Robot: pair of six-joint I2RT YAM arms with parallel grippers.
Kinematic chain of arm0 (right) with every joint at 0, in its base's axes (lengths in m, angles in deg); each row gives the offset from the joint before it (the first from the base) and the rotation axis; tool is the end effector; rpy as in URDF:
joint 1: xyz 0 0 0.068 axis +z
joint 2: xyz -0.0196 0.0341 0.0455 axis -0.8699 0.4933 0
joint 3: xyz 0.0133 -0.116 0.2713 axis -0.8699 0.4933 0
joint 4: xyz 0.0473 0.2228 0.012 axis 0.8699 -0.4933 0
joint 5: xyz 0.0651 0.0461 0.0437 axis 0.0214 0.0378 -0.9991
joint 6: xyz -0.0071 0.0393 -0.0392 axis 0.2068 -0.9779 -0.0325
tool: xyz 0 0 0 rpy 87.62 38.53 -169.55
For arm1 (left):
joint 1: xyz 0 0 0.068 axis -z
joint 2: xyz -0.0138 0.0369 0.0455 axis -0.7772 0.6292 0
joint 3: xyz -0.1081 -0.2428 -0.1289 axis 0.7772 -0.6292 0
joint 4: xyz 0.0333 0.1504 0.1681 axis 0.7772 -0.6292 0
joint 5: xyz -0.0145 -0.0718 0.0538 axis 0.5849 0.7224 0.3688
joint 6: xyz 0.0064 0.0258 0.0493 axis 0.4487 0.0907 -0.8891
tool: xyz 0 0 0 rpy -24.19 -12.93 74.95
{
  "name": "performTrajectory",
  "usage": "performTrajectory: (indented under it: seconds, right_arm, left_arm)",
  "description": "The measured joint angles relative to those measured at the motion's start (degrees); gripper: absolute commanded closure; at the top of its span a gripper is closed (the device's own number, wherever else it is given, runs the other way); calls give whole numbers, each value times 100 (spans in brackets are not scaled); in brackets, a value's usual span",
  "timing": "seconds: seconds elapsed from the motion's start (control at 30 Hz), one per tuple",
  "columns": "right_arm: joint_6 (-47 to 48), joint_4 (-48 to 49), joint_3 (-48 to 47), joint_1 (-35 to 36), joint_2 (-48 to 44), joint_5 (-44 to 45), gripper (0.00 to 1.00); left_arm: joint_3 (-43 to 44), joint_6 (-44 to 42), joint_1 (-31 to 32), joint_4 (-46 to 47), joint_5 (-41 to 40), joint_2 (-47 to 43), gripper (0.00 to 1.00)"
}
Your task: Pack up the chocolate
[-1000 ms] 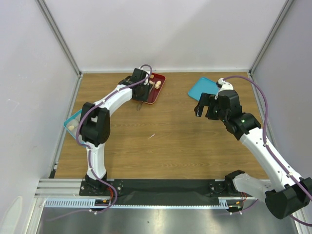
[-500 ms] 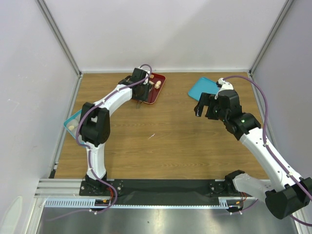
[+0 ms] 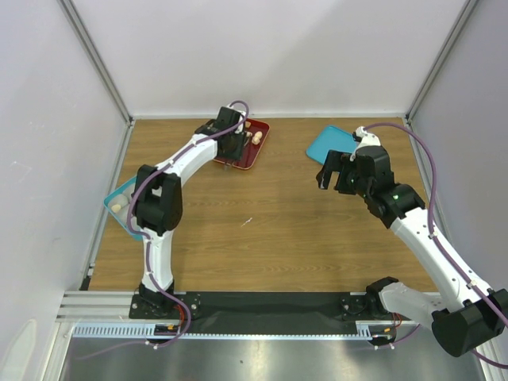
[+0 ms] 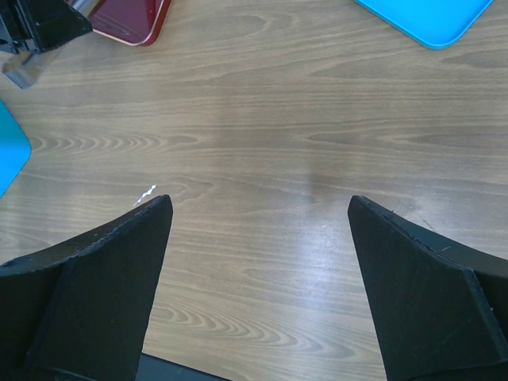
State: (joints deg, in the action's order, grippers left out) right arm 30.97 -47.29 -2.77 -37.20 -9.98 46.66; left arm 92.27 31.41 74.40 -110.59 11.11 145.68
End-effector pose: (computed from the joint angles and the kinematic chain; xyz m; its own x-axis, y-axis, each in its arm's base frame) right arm 0.1710 0.0696 0.3643 -0.5732 0.1620 -0.8033 -0.1151 0.9546 0.2747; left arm 0.4101 -0.1731 0.2652 -0.7624 0.1980 -0.6161 0.2470 0.9690 0.0058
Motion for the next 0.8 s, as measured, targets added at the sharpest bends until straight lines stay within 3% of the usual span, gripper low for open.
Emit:
performTrajectory:
  seconds: [0.57, 0.8]
  right_arm:
    - [-7, 7, 55, -26, -42, -2, 1]
    - [-31, 7, 81, -26, -236, -13, 1]
  left_arm:
    - [76, -15, 0, -153, -4, 188, 62]
    - [55, 11, 0, -483, -7, -361, 67]
